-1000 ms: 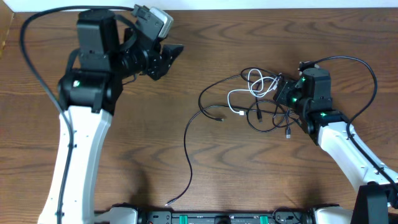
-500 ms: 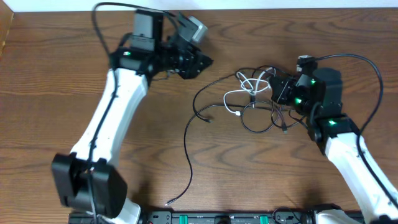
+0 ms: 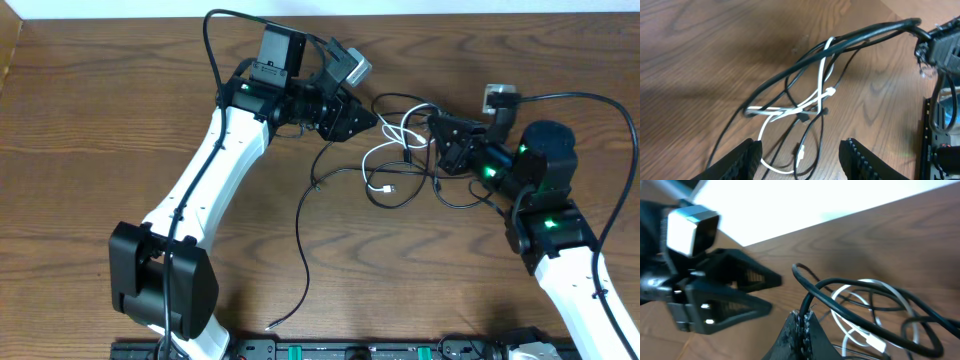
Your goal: Untangle cables
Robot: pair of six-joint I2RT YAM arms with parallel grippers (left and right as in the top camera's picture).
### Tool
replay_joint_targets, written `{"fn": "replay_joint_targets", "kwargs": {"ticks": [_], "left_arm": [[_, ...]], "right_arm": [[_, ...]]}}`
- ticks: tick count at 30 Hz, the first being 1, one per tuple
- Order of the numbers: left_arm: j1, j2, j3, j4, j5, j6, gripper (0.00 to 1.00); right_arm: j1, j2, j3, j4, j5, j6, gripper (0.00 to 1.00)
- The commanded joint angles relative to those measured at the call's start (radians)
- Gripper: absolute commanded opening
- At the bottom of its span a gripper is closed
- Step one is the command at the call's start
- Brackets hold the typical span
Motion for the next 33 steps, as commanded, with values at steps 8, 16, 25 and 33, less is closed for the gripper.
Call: {"fn": "replay_joint_targets", "kwargs": {"ticks": [8, 16, 25, 33], "left_arm": [[-0.01, 0.003, 0.01, 0.037, 0.012, 0.032, 0.54], [-0.01, 0.003, 0.009, 0.052, 0.012, 0.032, 0.55], [-0.01, 0.003, 0.009, 0.04, 0.013, 0.031, 0.54], [-0.056, 0.003, -0.055, 0.03, 0.012, 0.021, 0.54]], "right_arm": [[0.077, -0.034, -0.001, 0.092, -0.082, 0.072, 0.01], [0.079, -0.097, -0.001, 0.093, -0.108, 0.091, 0.01], [0.082, -0.16, -0.001, 0.099, -0.086, 0.09, 0.01], [0.082, -0.16, -0.001, 0.105, -0.066, 0.09, 0.01]]}}
